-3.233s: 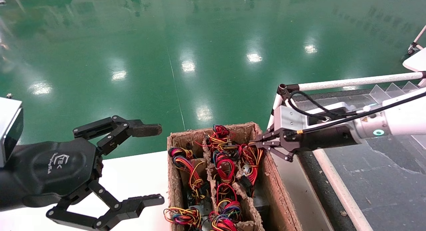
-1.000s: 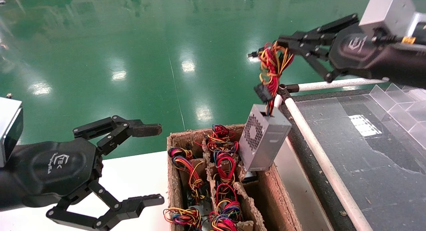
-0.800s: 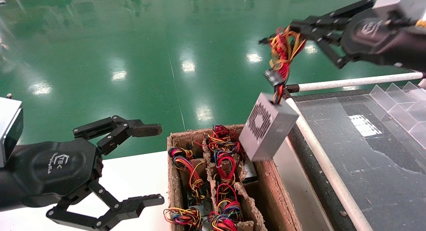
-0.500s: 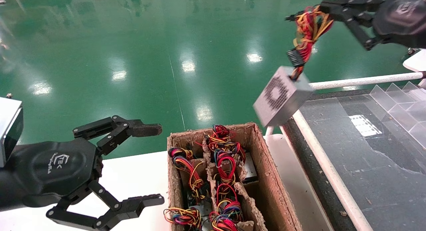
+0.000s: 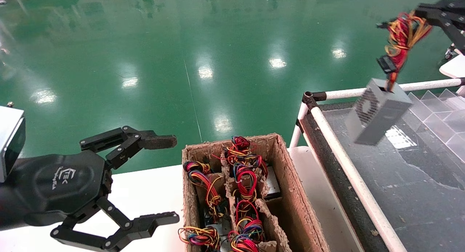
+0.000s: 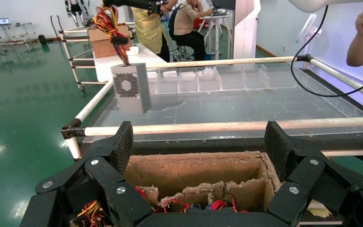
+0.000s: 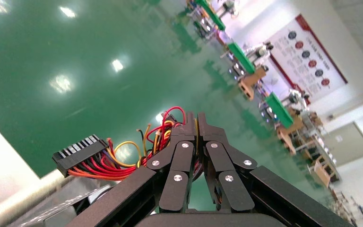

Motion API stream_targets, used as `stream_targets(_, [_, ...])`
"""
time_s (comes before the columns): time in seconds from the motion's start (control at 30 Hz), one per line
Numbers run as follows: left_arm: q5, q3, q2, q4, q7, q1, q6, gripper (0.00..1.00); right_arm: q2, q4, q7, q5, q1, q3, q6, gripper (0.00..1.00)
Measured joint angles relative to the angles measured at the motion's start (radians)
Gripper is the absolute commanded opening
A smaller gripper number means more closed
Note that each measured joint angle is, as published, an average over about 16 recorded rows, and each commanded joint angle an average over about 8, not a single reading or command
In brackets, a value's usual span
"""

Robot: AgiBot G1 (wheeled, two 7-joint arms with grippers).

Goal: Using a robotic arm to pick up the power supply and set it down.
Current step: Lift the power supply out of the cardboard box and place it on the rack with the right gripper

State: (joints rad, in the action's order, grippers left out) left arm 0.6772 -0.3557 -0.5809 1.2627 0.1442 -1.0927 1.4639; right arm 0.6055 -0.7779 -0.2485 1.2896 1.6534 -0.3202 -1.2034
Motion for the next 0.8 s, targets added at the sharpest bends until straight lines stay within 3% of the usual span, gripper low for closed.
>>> stream_targets(0.33, [0.0, 0.0, 0.0, 0.0, 0.0, 0.0, 0.0, 1.0, 0.023, 0.12, -0.074, 0.05, 0.026, -0.025, 0.005, 0.0])
stream_targets(0.8, [0.0, 0.0, 0.0, 0.0, 0.0, 0.0, 0.0, 1.0, 0.157, 0.348, -0.189, 0.127, 0.115, -0.07, 0.064, 0.0])
